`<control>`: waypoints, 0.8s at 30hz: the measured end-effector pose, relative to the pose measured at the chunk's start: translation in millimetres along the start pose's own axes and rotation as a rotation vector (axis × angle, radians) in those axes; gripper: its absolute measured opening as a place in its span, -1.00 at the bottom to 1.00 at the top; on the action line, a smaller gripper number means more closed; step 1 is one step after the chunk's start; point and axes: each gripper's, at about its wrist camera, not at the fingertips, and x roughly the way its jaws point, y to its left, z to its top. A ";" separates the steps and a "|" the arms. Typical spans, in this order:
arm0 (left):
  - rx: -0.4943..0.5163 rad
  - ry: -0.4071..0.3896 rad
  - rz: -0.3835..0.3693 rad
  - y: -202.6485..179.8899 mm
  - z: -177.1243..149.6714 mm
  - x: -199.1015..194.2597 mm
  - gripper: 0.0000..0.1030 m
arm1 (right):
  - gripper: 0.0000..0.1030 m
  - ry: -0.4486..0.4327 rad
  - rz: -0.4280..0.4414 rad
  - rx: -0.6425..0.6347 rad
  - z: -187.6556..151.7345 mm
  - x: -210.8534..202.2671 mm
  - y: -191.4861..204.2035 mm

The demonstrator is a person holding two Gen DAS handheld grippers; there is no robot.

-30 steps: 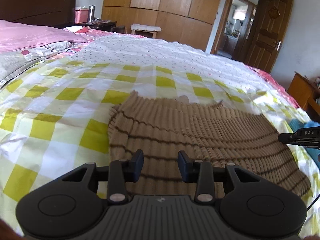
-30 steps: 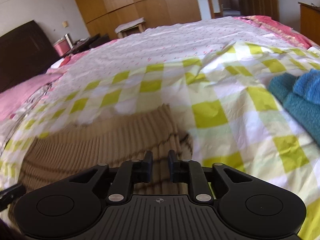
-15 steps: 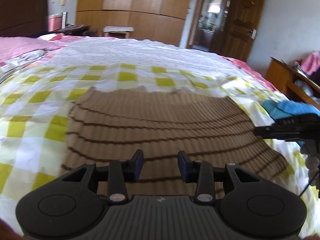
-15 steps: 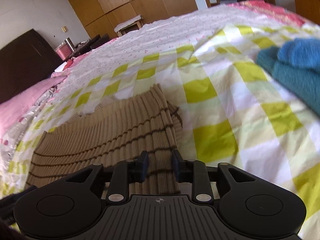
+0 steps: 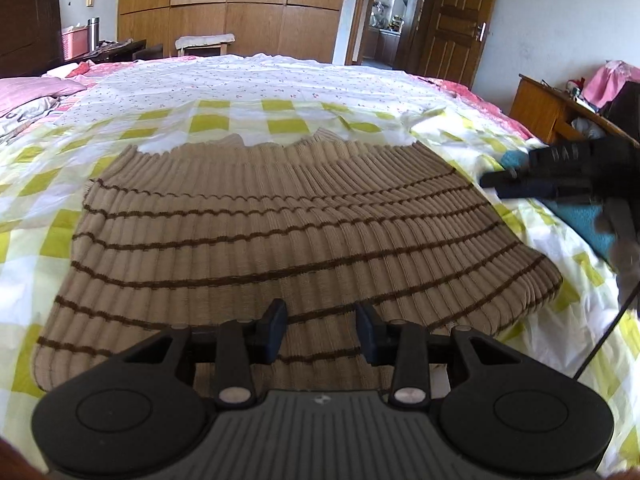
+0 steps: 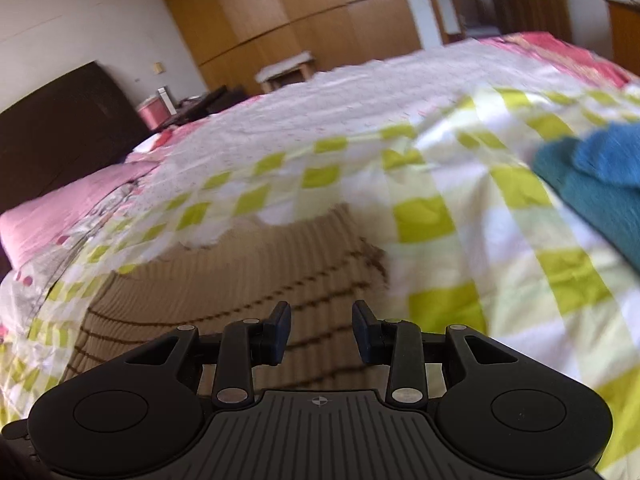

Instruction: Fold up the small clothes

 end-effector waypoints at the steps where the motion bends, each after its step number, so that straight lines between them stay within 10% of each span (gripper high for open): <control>1: 0.002 -0.002 -0.003 -0.6 -0.3 -0.3 -0.17 | -0.35 0.004 0.000 -0.019 1.5 3.5 4.9; 15: 0.039 -0.033 -0.081 2.0 -1.0 -9.3 -0.16 | -0.34 0.095 0.071 -0.274 5.9 54.7 73.9; 24: 0.027 -0.026 -0.092 13.1 -0.5 -6.6 -0.16 | -0.51 0.134 -0.031 -0.427 -3.6 94.6 99.8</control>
